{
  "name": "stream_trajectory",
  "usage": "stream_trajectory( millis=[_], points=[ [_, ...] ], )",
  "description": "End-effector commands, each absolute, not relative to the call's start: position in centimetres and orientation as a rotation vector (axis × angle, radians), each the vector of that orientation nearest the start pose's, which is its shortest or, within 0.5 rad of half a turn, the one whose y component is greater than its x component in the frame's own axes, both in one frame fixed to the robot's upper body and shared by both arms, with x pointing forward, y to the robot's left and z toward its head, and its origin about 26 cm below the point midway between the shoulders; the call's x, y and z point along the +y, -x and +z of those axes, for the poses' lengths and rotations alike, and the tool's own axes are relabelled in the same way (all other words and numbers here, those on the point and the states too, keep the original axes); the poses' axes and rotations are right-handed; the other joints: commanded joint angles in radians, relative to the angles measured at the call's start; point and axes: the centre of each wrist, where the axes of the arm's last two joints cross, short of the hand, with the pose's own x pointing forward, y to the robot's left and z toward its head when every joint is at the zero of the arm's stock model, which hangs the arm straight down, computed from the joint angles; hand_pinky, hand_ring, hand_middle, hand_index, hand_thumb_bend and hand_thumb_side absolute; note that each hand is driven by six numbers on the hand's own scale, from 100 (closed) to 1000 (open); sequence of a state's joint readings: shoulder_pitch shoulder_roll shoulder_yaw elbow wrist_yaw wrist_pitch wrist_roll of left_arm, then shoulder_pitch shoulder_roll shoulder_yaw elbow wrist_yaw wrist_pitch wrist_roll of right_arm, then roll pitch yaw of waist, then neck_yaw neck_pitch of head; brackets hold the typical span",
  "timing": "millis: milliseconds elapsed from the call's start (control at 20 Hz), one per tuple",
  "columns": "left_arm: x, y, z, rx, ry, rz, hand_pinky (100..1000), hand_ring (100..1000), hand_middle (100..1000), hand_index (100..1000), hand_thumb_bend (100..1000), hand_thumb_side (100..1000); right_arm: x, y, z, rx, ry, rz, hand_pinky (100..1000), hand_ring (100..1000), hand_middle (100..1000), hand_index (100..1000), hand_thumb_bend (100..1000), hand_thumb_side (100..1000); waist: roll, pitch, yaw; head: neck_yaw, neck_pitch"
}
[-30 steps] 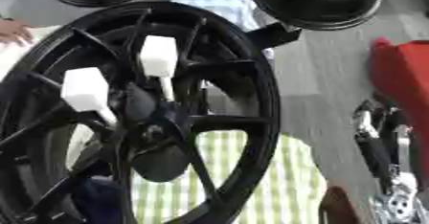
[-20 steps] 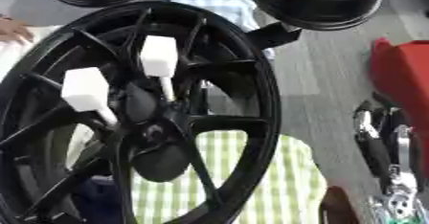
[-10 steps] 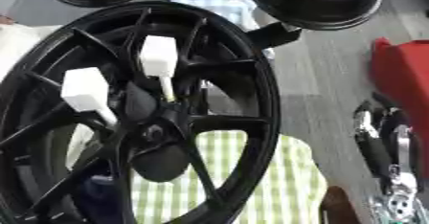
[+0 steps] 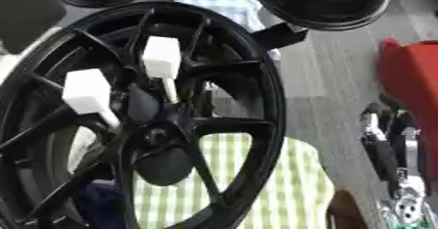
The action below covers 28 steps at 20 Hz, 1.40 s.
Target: Pull the pin out of the wheel hub.
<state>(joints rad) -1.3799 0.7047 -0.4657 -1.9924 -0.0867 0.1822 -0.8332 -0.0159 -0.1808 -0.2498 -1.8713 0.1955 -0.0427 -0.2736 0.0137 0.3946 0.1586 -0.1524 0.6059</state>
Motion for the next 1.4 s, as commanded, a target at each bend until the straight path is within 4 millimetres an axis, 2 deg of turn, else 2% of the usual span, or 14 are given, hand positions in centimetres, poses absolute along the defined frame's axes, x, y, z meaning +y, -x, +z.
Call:
stream_trajectory(
  millis=[50,200,350,700,850,950,1050,1100,1150,1250,1350,1400],
  points=[
    [11.4,-22.6,44.9,2.012,0.576,2.441,829,757,774,878,100,688,-33.7,-26.4,9.8,-1.938,0.74,-0.103,745,646,552,869,100,660,-0.001,-0.028,0.0,-0.002,0.001],
    [11.1,-22.8,44.4,1.972,0.625,2.479,844,770,789,878,100,642,-33.7,-26.4,9.8,-1.938,0.739,-0.102,745,646,552,869,100,660,0.0,-0.028,0.0,-0.003,0.001],
    [11.0,-23.9,43.7,1.94,0.708,2.518,851,779,797,878,100,620,-33.7,-26.4,9.9,-1.939,0.74,-0.101,745,646,552,869,100,660,0.001,-0.026,0.0,-0.004,0.0],
    [11.1,-29.7,41.9,1.856,0.905,2.652,873,804,813,879,152,695,-33.5,-26.5,9.9,-1.94,0.739,-0.101,744,646,552,868,100,662,-0.002,-0.021,-0.003,-0.002,0.0],
    [11.5,-31.3,41.6,1.838,0.953,2.679,880,809,818,885,166,704,-33.5,-26.5,9.9,-1.94,0.739,-0.102,744,646,552,868,100,663,-0.003,-0.02,-0.003,-0.001,0.002],
    [11.8,-31.9,41.4,1.825,0.974,2.692,889,815,820,889,192,769,-33.5,-26.5,9.9,-1.94,0.739,-0.103,744,645,552,868,100,662,-0.003,-0.019,-0.003,-0.001,0.002],
    [12.1,-32.1,41.2,1.806,0.977,2.691,914,827,819,896,277,948,-33.5,-26.5,9.9,-1.94,0.74,-0.104,744,645,552,868,100,662,-0.003,-0.019,-0.003,-0.001,0.002],
    [12.3,-32.1,41.2,1.796,0.973,2.688,928,837,820,908,315,1000,-33.5,-26.5,9.9,-1.941,0.74,-0.104,744,645,552,866,100,662,-0.003,-0.018,-0.003,-0.001,0.003],
    [12.5,-32.0,41.2,1.789,0.969,2.682,936,842,819,909,333,1000,-33.5,-26.5,9.9,-1.94,0.74,-0.104,744,645,551,866,100,661,-0.003,-0.018,-0.002,-0.001,0.003],
    [13.1,-31.8,41.4,1.798,0.957,2.669,949,848,817,912,313,1000,-33.5,-26.5,9.9,-1.94,0.741,-0.105,744,645,552,866,100,662,-0.002,-0.018,-0.002,-0.001,0.003],
    [13.9,-31.7,41.7,1.833,0.948,2.66,962,852,816,916,197,1000,-33.5,-26.5,9.9,-1.939,0.742,-0.106,744,645,551,866,100,662,-0.003,-0.018,0.0,-0.001,0.004],
    [14.2,-31.6,41.9,1.854,0.946,2.656,963,852,816,917,167,1000,-33.5,-26.5,9.9,-1.939,0.743,-0.106,744,645,551,866,100,662,-0.002,-0.018,0.001,-0.001,0.004]
  ],
)
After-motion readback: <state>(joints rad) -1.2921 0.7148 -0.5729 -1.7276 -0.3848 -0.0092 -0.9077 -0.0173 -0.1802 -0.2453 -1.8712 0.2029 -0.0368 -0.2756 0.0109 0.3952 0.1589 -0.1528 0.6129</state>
